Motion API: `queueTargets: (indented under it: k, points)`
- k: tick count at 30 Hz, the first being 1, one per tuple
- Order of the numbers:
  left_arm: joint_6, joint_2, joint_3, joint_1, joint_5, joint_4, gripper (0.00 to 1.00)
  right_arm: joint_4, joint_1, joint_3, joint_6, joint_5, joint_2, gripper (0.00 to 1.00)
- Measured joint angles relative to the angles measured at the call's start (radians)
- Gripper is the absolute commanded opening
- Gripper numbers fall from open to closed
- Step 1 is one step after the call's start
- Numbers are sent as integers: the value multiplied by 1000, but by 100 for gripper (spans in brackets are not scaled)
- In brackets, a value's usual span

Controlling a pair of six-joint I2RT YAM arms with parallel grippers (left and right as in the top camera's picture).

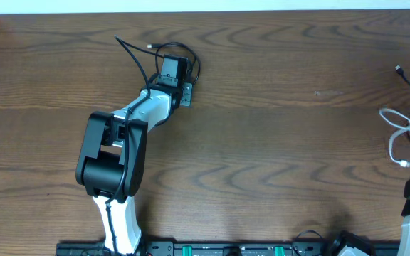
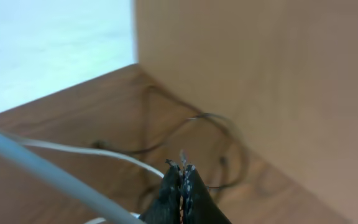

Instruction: Untangle cables

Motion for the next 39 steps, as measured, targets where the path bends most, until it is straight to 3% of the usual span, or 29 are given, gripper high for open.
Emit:
queueTargets:
  k: [3, 9, 18, 25, 31, 33, 34, 37, 39]
  points:
    - [0, 0, 0, 0, 0, -1, 8, 21, -42, 0, -13, 92, -1, 1]
    - [0, 0, 0, 0, -1, -1, 8, 111, -259, 0, -23, 171, 1, 1]
    - [0, 0, 0, 0, -2, -1, 8, 263, -522, 0, -47, 68, 196, 1]
    - [0, 0, 0, 0, -2, -1, 8, 409, -576, -1, -48, -31, 360, 1]
    - [0, 0, 0, 0, -2, -1, 8, 434, -583, -1, -49, -77, 524, 1]
    - [0, 0, 0, 0, -2, -1, 8, 433, -583, -1, -43, -84, 573, 9]
    - [0, 0, 0, 0, -2, -1, 8, 426, -583, -1, -33, -88, 594, 20]
    - [0, 0, 0, 0, -2, -1, 8, 411, -583, -1, -18, -113, 638, 40]
    - [0, 0, 0, 0, -2, -2, 8, 396, -584, -1, -5, -137, 660, 61]
